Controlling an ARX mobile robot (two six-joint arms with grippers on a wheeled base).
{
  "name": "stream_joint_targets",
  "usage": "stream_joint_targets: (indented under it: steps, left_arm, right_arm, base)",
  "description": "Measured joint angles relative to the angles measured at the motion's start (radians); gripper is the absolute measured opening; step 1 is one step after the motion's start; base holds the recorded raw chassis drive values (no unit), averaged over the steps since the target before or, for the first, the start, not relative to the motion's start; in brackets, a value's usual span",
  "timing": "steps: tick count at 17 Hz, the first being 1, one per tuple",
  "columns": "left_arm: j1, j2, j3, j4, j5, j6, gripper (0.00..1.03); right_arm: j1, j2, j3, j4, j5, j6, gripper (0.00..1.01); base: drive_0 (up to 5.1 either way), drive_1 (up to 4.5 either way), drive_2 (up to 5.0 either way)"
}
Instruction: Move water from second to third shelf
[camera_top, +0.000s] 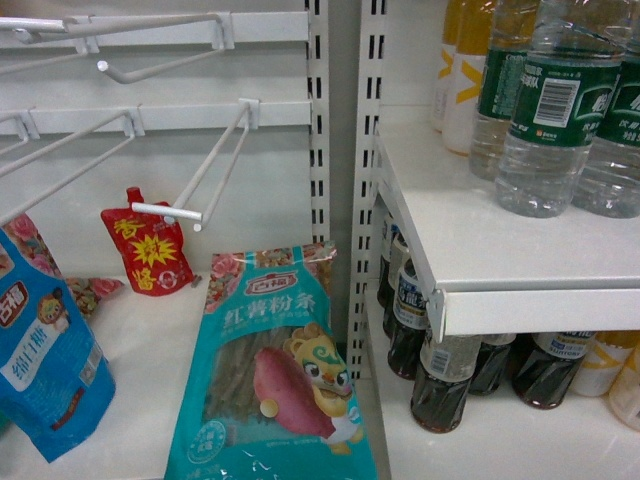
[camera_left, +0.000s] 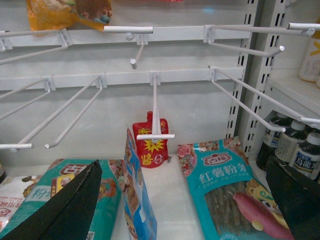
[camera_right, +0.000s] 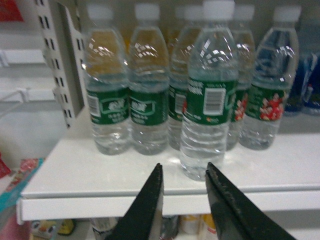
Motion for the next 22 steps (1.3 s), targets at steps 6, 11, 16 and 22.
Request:
stream_joint_targets:
  steps: [6, 11, 16, 22]
  left_arm:
    - [0.0, 0.0, 0.0, 0.0, 0.001, 0.0, 0.98]
    - [0.0, 0.0, 0.0, 0.0, 0.001, 0.0, 0.98]
    - [0.0, 0.0, 0.0, 0.0, 0.0, 0.0, 0.98]
    - [0.0, 0.0, 0.0, 0.0, 0.001, 0.0, 0.98]
  right_arm:
    - [0.051, -0.058, -0.071, 0.008, 0.049, 0.004, 0.02]
    - [0.051, -0.171, -0.114, -0.099, 0.048, 0.004, 0.02]
    - [0.051, -0.257, -0.147, -0.113, 0.049, 0.004, 0.02]
    - [0.051, -0.298, -0.187, -0.109, 0.049, 0.005, 0.02]
  base:
    - [0.0, 0.0, 0.0]
    - [0.0, 0.0, 0.0]
    - [0.0, 0.0, 0.0]
    - [0.0, 0.0, 0.0]
